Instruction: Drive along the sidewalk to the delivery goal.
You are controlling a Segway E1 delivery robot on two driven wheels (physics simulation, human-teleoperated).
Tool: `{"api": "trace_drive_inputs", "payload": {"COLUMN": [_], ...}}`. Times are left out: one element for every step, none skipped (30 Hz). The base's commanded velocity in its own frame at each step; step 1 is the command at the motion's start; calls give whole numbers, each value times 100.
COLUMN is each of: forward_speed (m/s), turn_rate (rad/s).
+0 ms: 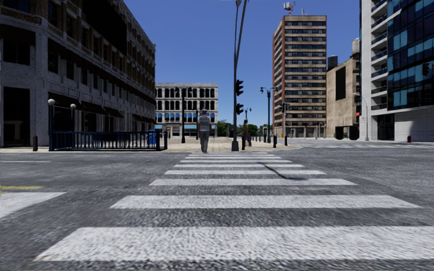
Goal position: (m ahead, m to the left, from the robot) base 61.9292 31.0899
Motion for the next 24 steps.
{"api": "trace_drive_inputs", "payload": {"forward_speed": [200,200,200,200,200,200,200,200,200,200,200,200,200,200,200,200,200,200,200,200,200,200,200,200], "turn_rate": [0,0,0,0,0,0,0,0,0,0,0,0,0,0,0,0,0,0,0,0,0,0,0,0]}}
